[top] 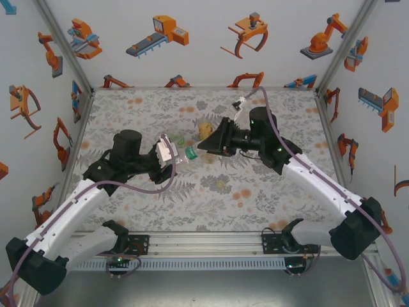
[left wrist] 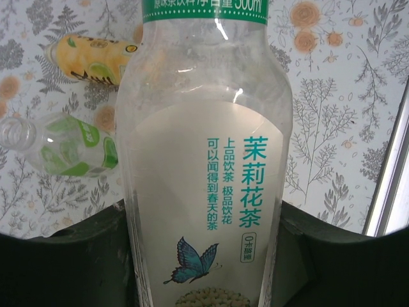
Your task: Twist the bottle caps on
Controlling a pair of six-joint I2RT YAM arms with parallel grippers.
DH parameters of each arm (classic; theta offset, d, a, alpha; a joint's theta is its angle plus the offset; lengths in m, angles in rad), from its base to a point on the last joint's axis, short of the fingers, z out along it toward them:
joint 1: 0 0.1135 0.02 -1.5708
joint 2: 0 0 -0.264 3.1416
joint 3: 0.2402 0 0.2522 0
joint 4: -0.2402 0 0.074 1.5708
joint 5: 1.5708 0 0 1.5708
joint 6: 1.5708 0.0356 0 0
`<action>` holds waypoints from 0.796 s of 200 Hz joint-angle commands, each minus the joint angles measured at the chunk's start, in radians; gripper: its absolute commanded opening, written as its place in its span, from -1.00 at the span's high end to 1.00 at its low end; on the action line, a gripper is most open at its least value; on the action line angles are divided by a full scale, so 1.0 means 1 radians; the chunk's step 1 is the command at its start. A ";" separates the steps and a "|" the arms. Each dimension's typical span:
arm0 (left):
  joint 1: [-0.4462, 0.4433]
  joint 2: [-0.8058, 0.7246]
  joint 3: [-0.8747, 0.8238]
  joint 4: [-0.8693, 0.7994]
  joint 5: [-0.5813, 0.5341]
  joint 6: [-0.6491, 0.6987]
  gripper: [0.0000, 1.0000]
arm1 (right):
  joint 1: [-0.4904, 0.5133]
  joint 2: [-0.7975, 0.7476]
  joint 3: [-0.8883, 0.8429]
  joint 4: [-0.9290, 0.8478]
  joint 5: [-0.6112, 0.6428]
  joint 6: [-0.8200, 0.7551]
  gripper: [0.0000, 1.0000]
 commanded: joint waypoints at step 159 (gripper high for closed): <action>-0.026 -0.021 0.023 0.120 0.220 0.035 1.00 | 0.034 -0.129 0.221 -0.286 0.080 -0.533 -0.38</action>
